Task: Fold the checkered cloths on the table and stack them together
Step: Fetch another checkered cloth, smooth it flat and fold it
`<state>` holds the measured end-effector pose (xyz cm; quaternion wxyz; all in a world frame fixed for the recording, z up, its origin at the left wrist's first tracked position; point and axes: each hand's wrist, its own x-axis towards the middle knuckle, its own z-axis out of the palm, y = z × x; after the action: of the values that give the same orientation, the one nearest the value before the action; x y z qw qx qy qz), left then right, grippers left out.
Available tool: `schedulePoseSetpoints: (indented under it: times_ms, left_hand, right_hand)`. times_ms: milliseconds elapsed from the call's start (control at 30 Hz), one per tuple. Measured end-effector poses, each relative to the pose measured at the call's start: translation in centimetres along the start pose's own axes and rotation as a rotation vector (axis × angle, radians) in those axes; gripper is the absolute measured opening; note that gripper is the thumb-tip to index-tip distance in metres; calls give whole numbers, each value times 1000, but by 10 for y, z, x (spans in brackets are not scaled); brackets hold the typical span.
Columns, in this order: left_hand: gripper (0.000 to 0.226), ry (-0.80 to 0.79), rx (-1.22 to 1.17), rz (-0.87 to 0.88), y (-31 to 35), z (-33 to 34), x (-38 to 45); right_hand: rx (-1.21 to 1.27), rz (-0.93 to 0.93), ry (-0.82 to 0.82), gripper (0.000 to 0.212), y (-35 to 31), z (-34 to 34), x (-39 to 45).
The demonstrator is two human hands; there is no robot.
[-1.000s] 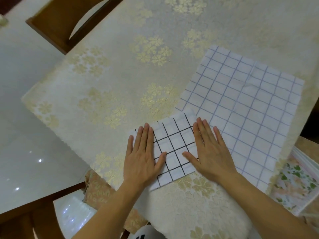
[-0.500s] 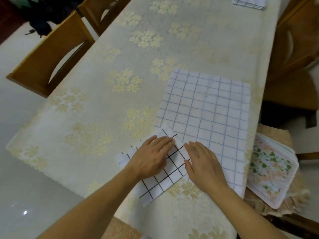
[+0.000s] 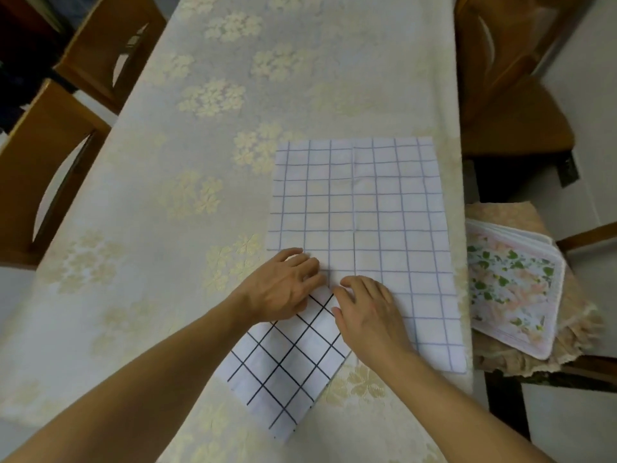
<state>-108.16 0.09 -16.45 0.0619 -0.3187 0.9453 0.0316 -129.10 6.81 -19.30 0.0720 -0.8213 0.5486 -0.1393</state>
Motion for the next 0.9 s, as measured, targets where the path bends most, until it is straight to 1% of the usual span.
schedulePoseSetpoints:
  times_ms: [167, 333, 500, 633, 733, 833, 900]
  left_hand:
    - [30, 20, -76, 21, -1, -1, 4]
    - [28, -1, -79, 25, -5, -3, 9]
    - [30, -43, -121, -6, -10, -4, 14]
    - [18, -37, -175, -19, -14, -6, 18]
    - [13, 16, -223, -39, -22, -8, 23]
    - [11, 38, -238, -34, -30, -15, 33]
    - [17, 13, -248, -44, -36, -21, 41]
  right_hand:
    - [31, 16, -11, 24, 1, 3, 9]
    - [53, 81, -28, 23, -2, 3, 18]
    - [49, 79, -24, 21, -4, 3, 24]
    - [105, 125, -36, 20, -2, 2, 27]
    - [133, 131, -60, 22, 1, 0, 33]
    - [149, 126, -72, 20, 14, -6, 47]
    - [134, 105, -74, 21, 26, -12, 62]
